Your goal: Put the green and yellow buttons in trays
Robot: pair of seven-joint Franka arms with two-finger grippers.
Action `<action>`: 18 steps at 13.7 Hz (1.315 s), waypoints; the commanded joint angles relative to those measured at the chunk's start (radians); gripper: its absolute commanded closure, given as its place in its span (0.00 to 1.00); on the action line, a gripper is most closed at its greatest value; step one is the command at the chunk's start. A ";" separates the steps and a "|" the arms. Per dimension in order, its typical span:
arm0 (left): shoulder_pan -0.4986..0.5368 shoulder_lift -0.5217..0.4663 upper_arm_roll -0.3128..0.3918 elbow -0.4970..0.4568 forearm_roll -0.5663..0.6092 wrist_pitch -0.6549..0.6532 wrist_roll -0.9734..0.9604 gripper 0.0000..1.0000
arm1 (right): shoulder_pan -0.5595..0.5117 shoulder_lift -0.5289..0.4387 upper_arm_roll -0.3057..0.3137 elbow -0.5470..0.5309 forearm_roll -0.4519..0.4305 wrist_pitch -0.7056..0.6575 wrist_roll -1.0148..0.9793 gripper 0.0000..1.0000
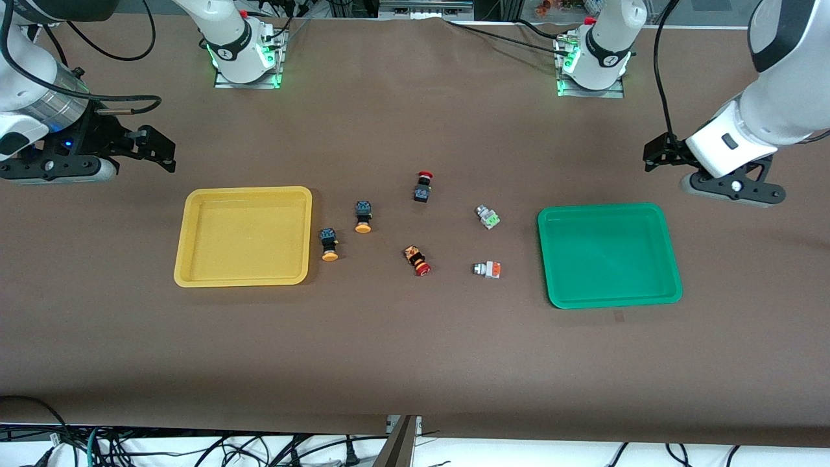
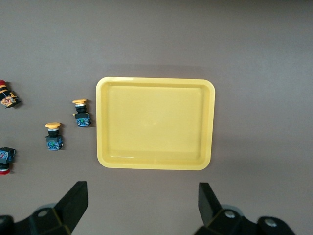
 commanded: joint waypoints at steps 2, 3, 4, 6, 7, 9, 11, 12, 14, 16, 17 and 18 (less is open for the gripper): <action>-0.044 0.077 -0.009 0.026 -0.030 -0.025 -0.221 0.00 | 0.005 0.004 0.011 0.019 -0.004 -0.016 0.014 0.00; -0.062 0.107 -0.009 0.028 -0.068 -0.002 -0.289 0.00 | 0.007 0.004 0.011 0.019 -0.004 -0.015 0.017 0.00; -0.067 0.136 -0.013 0.026 -0.105 0.027 -0.355 0.00 | 0.007 0.004 0.011 0.019 -0.005 -0.013 0.017 0.00; -0.095 0.195 -0.033 0.023 -0.136 0.100 -0.487 0.00 | 0.005 0.004 0.011 0.019 -0.004 -0.009 0.018 0.00; -0.121 0.225 -0.041 0.017 -0.145 0.154 -0.565 0.00 | 0.007 0.004 0.011 0.019 -0.004 -0.009 0.018 0.00; -0.182 0.287 -0.043 0.012 -0.173 0.245 -0.727 0.00 | 0.007 0.004 0.011 0.019 -0.005 -0.007 0.020 0.00; -0.254 0.331 -0.042 -0.015 -0.171 0.317 -0.838 0.00 | 0.005 0.007 0.011 0.019 -0.002 -0.001 0.000 0.00; -0.286 0.351 -0.043 -0.044 -0.168 0.366 -0.883 0.00 | 0.005 0.037 0.011 0.019 -0.005 0.025 -0.002 0.00; -0.337 0.377 -0.041 -0.141 -0.164 0.528 -0.944 0.00 | 0.007 0.053 0.011 0.027 -0.004 0.044 0.000 0.00; -0.372 0.393 -0.041 -0.259 -0.164 0.740 -0.955 0.00 | 0.011 0.061 0.011 0.033 -0.002 0.044 0.015 0.00; -0.382 0.407 -0.039 -0.297 -0.164 0.815 -0.955 0.00 | 0.028 0.093 0.011 0.033 -0.005 0.044 0.014 0.00; -0.395 0.423 -0.039 -0.313 -0.162 0.849 -0.955 0.00 | 0.050 0.117 0.011 0.036 -0.016 0.044 0.002 0.00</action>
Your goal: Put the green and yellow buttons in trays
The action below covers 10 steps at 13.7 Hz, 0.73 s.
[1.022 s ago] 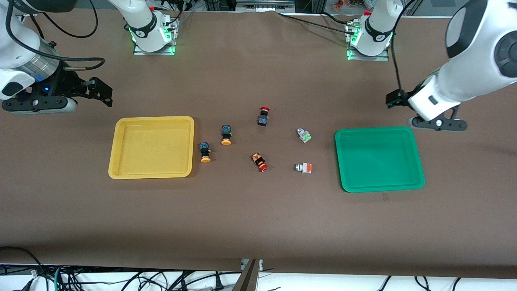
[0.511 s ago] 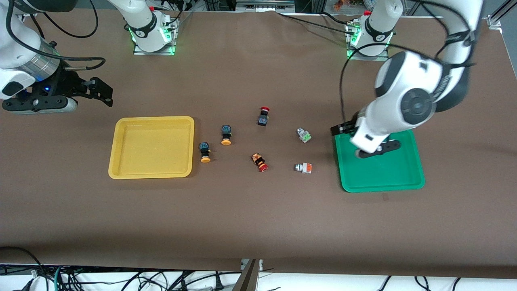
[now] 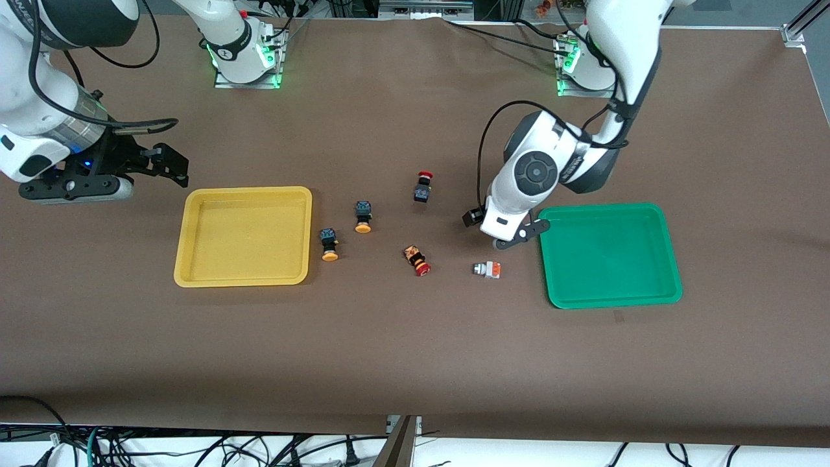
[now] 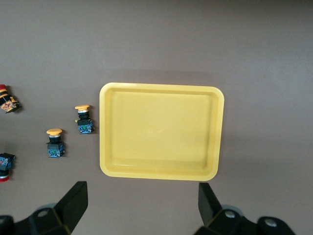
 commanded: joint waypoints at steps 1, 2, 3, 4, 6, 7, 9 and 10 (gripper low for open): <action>-0.032 0.010 0.014 -0.075 -0.008 0.096 -0.008 0.00 | 0.054 0.064 0.002 0.031 -0.021 -0.005 0.002 0.00; -0.039 0.025 0.014 -0.076 -0.008 0.096 -0.010 0.00 | 0.059 0.096 0.002 0.030 -0.018 0.006 0.000 0.00; -0.050 0.039 0.016 -0.076 -0.010 0.096 -0.013 0.04 | 0.062 0.151 0.002 0.031 -0.016 0.007 -0.001 0.00; -0.052 0.045 0.016 -0.073 -0.010 0.097 -0.016 0.26 | 0.073 0.197 0.002 0.030 -0.012 -0.003 -0.003 0.00; -0.046 0.049 0.021 -0.068 -0.007 0.096 -0.014 0.60 | 0.100 0.222 0.005 0.028 -0.003 0.021 0.000 0.00; -0.044 0.047 0.021 -0.067 -0.008 0.096 -0.014 0.77 | 0.146 0.257 0.005 0.024 0.004 0.061 0.014 0.00; -0.042 0.036 0.027 -0.056 -0.008 0.081 -0.014 0.93 | 0.197 0.309 0.005 -0.004 0.036 0.153 0.049 0.00; -0.036 0.018 0.037 -0.030 -0.008 0.038 -0.016 0.93 | 0.205 0.340 0.007 -0.015 0.057 0.189 0.083 0.00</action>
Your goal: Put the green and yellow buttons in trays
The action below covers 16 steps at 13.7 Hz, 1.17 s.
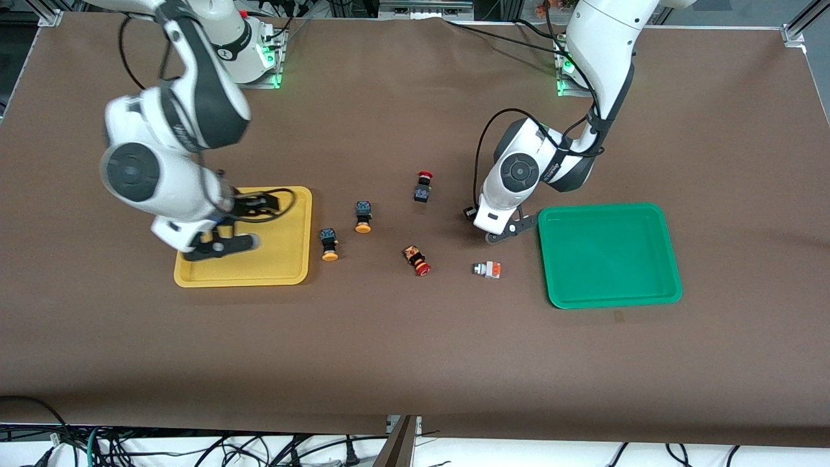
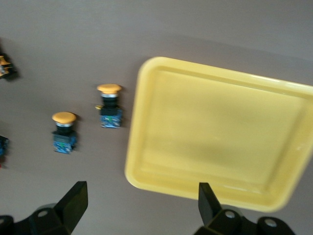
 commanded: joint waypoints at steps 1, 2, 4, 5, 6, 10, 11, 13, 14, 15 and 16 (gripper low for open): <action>-0.002 -0.044 0.038 0.080 -0.007 -0.156 -0.008 0.93 | 0.052 0.082 -0.001 -0.012 0.061 0.097 0.051 0.00; 0.000 -0.047 0.055 0.155 -0.002 -0.285 -0.005 0.93 | 0.080 0.114 -0.001 -0.023 0.066 0.150 0.065 0.00; 0.011 -0.047 0.090 0.296 0.105 -0.493 0.040 0.92 | 0.108 0.156 -0.002 -0.044 0.063 0.249 0.084 0.00; 0.041 -0.044 0.090 0.316 0.155 -0.524 0.090 0.91 | 0.118 0.182 -0.002 -0.044 0.058 0.285 0.084 0.00; 0.069 -0.039 0.092 0.316 0.191 -0.524 0.138 0.90 | 0.122 0.207 -0.002 -0.046 0.054 0.327 0.082 0.00; 0.218 0.065 0.092 0.303 0.322 -0.463 0.421 0.89 | 0.139 0.268 -0.007 -0.074 0.019 0.453 0.071 0.00; 0.232 0.088 0.092 0.303 0.321 -0.460 0.452 0.88 | 0.137 0.277 -0.008 -0.078 -0.007 0.468 0.071 0.00; 0.265 0.108 0.087 0.310 0.309 -0.449 0.607 0.78 | 0.135 0.283 -0.010 -0.080 -0.058 0.467 0.070 0.00; 0.279 0.110 0.087 0.309 0.291 -0.447 0.642 0.56 | 0.131 0.283 -0.010 -0.090 -0.061 0.468 0.070 0.00; 0.278 0.108 0.086 0.310 0.289 -0.449 0.647 0.18 | 0.131 0.283 -0.010 -0.095 -0.061 0.470 0.070 0.01; 0.278 0.097 0.082 0.315 0.289 -0.454 0.653 0.00 | 0.129 0.285 -0.015 -0.106 -0.061 0.474 0.070 0.05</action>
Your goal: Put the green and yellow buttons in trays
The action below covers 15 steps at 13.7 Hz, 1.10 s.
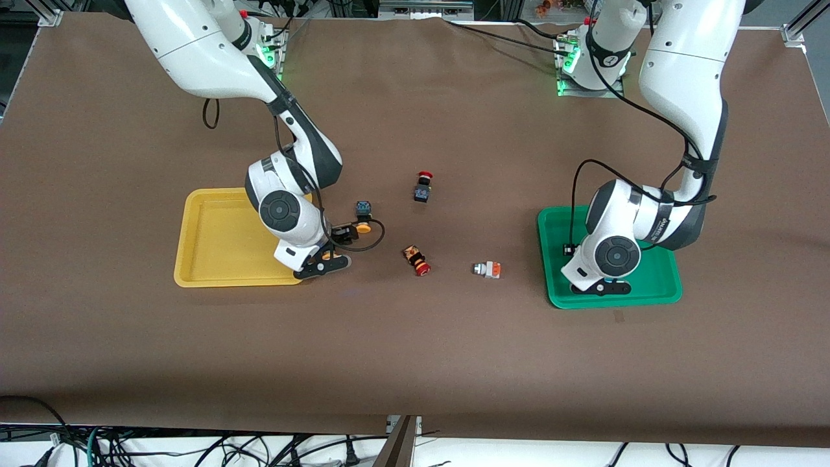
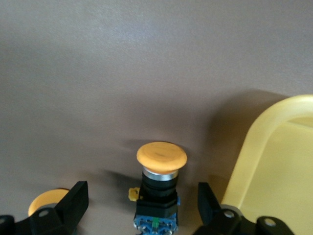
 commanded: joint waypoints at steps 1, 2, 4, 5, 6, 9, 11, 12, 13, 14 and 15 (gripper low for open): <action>0.003 -0.044 -0.030 0.033 -0.011 -0.025 0.051 0.00 | -0.001 -0.010 -0.006 -0.050 -0.018 0.040 -0.001 0.17; 0.003 -0.064 -0.060 0.059 -0.049 -0.031 0.038 0.00 | -0.003 -0.011 -0.006 -0.076 -0.018 0.071 -0.001 0.31; -0.006 -0.067 -0.068 0.158 -0.232 -0.074 -0.106 0.00 | -0.005 -0.013 -0.007 -0.100 -0.014 0.091 0.002 0.60; -0.024 -0.062 -0.068 0.194 -0.272 -0.087 -0.233 0.00 | -0.008 -0.019 -0.007 -0.100 -0.013 0.082 0.005 0.73; -0.052 -0.059 -0.068 0.200 -0.262 -0.087 -0.385 0.00 | -0.011 -0.028 -0.007 -0.098 -0.013 0.079 0.004 0.82; -0.126 -0.020 -0.065 0.226 -0.266 -0.046 -0.773 0.00 | -0.032 -0.080 -0.009 -0.057 -0.007 -0.039 -0.006 0.95; -0.138 0.014 -0.065 0.223 -0.259 0.075 -0.949 0.00 | -0.063 -0.102 -0.010 0.000 -0.015 -0.149 -0.027 0.95; -0.152 0.045 -0.063 0.203 -0.258 0.115 -0.992 0.00 | -0.084 -0.111 -0.012 0.014 -0.017 -0.186 -0.059 0.95; -0.153 0.053 -0.065 0.197 -0.269 0.175 -1.047 0.00 | -0.104 -0.123 -0.022 0.014 -0.017 -0.208 -0.103 0.95; -0.152 0.060 -0.065 0.196 -0.269 0.235 -1.122 0.00 | -0.112 -0.139 -0.051 0.005 -0.018 -0.229 -0.165 0.95; -0.156 0.071 -0.066 0.170 -0.269 0.287 -1.167 0.00 | -0.112 -0.154 -0.097 -0.018 -0.018 -0.234 -0.227 0.94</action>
